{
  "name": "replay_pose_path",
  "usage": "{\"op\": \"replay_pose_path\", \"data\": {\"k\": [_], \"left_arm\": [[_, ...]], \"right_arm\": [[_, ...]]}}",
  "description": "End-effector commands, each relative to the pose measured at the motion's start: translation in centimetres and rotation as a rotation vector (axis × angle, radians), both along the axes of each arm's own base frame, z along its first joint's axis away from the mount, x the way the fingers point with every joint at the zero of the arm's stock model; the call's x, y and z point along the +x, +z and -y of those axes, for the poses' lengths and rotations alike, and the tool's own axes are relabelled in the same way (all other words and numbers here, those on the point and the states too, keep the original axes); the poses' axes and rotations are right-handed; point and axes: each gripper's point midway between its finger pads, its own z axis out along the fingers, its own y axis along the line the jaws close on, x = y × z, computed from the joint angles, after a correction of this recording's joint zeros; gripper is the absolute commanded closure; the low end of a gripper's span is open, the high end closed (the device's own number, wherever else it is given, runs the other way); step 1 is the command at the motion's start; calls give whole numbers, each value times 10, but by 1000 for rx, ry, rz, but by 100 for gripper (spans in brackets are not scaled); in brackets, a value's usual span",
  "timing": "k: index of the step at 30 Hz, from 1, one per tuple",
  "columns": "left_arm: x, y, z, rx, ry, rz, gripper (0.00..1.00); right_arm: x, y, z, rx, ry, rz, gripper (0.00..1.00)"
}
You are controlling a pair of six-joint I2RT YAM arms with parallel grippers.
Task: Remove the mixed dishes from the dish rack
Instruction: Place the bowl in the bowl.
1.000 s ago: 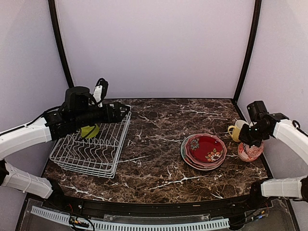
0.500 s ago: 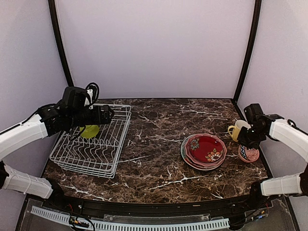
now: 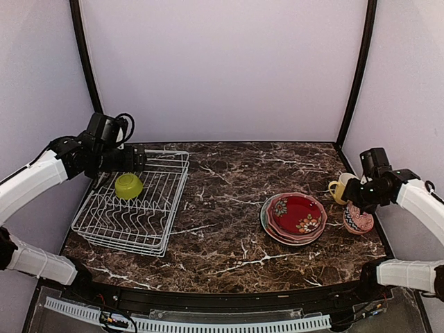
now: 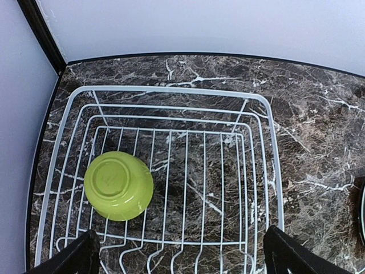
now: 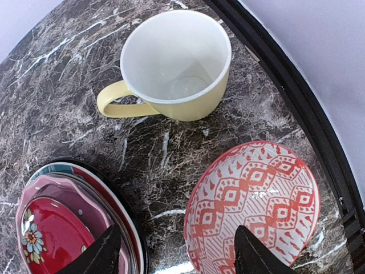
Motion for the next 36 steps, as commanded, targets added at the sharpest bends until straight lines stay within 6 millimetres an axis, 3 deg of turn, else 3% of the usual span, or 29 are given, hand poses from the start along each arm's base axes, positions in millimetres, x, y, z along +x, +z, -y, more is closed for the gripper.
{"op": "replay_pose_path", "data": {"k": [1,8,11,12,16,20,25,30,33,36], "left_arm": [[-9,-13,-10,68,-1,-70,1],[-8,-10,-11,69,-2,-64,1],[-9,-8,-11,73,-7,-64,1],[-10,-8,-11,76,-9,-64,1],[-11,-13,-15,96,-1,-75,1],[-9,-21,-22,123,17,-113,1],[1,-37,-37,167,23,-199,1],[15,-63,-54,236,18,-309,1],[27,-82,-63,239,35,-370,1],[38,-97,-54,185,0,-397,1]], "right_arm": [[0,-4,0,-3,12,16,35],[-1,-33,1,-1,-12,-60,55],[-7,-51,8,-33,-52,-134,81],[-9,-55,11,-46,-63,-152,85],[-8,-58,10,-51,-55,-161,86],[-3,-47,5,-33,-31,-122,77],[5,-17,-11,35,48,-28,42],[11,11,-29,88,158,80,17],[10,19,-41,128,228,118,12],[7,23,-48,158,262,144,9]]}}
